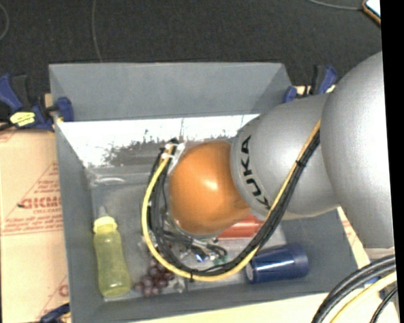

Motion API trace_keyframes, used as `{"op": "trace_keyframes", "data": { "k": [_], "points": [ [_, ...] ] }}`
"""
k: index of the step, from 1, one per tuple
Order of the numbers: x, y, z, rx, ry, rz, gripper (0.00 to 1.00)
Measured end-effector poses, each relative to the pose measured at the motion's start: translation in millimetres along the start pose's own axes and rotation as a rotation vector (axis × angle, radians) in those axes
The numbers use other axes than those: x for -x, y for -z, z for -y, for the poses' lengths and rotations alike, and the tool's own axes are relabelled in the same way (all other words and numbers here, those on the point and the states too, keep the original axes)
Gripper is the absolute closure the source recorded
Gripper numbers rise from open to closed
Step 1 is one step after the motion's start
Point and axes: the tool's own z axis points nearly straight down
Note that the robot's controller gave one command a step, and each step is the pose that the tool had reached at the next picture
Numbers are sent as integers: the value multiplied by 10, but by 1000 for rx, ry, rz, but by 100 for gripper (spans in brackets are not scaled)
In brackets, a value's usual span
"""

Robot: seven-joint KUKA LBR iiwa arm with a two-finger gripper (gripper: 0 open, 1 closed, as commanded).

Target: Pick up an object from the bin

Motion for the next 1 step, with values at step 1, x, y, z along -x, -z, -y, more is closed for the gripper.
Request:
{"op": "trace_keyframes", "data": {
  "k": [1],
  "points": [
    [-78, -195, 339, -2, 138, 11, 0]
  ]
}}
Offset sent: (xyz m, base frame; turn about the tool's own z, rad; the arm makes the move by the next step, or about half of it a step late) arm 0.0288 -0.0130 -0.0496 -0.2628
